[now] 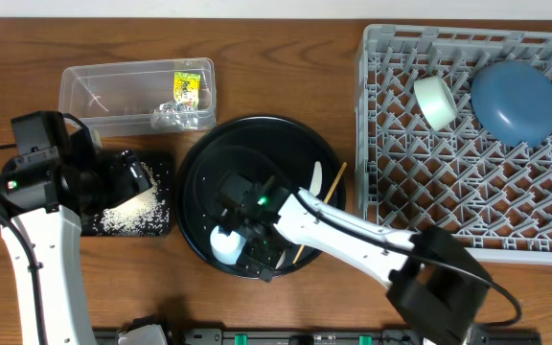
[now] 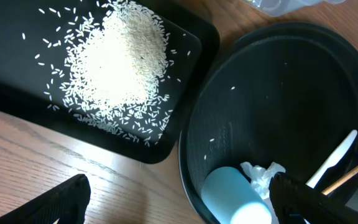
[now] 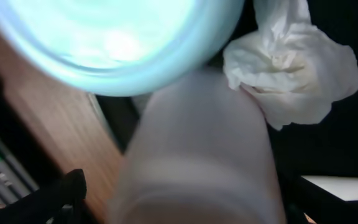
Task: Sort waste into correct bins and load items into the dishwasher rack
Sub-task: 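Reach the right gripper to the pink cup and grasp it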
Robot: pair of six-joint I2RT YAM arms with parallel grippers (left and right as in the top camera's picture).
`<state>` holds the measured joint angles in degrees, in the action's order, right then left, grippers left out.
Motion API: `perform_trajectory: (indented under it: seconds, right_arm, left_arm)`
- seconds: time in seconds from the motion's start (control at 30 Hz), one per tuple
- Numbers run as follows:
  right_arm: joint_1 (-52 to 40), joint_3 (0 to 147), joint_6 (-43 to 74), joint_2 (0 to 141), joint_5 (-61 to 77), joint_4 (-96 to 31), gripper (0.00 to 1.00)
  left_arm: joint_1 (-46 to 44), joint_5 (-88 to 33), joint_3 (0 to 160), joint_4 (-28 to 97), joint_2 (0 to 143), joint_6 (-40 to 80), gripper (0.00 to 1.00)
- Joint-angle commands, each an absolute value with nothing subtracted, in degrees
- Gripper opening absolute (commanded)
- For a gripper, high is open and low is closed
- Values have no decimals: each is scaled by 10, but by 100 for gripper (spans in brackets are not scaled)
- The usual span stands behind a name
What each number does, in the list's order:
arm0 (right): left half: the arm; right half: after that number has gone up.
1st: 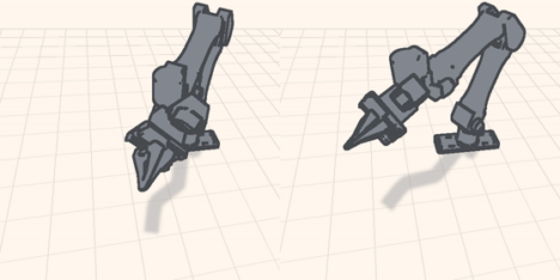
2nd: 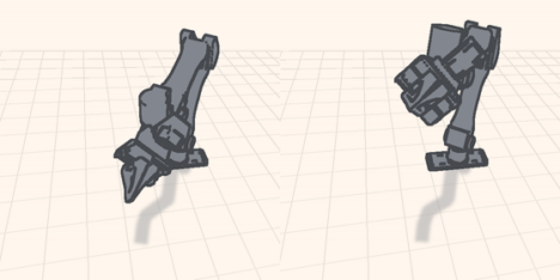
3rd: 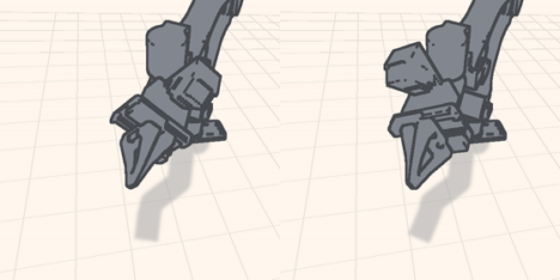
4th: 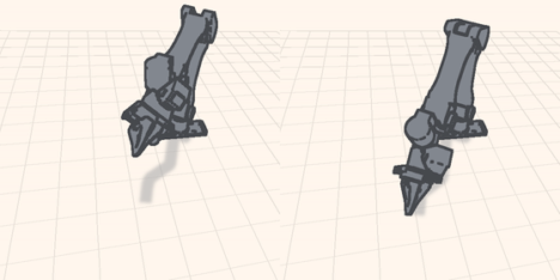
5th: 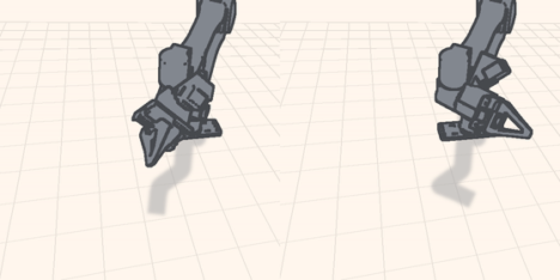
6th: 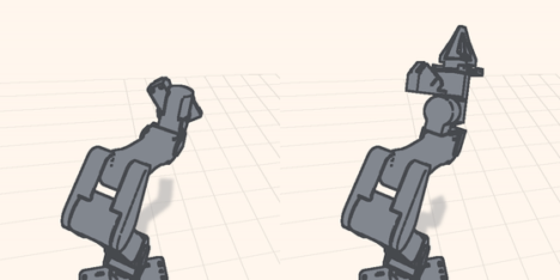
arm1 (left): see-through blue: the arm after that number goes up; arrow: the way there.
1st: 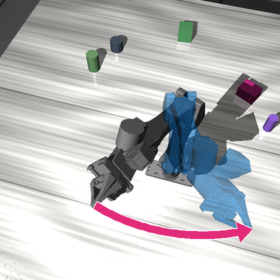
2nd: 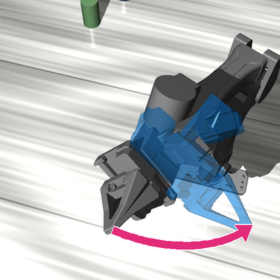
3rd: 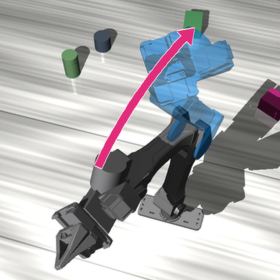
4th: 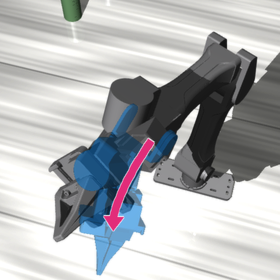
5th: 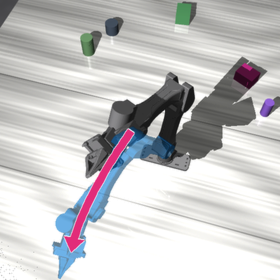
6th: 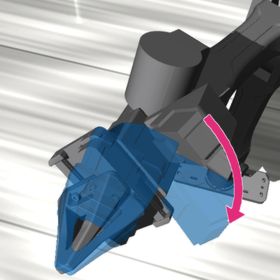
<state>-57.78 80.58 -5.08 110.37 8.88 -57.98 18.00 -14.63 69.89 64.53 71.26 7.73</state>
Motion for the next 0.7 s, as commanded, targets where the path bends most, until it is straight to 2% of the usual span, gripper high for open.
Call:
perform_trajectory:
  seconds: [0.0, 0.23, 0.5, 0.67]
  right_arm:
    - [-580, 804, -43, 1108, 57, -577, 89]
    - [-569, 804, -23, 1107, 43, -574, 75]
    - [-562, 805, -17, 1107, 43, -548, 79]
    - [-563, 805, -17, 1107, 43, -541, 78]
  left_arm:
    - [183, -145, 703, 649, 715, 83, 93]
    - [183, -145, 703, 649, 715, 83, 93]
    - [183, -145, 703, 649, 715, 83, 93]
    - [183, -145, 703, 649, 715, 83, 93]
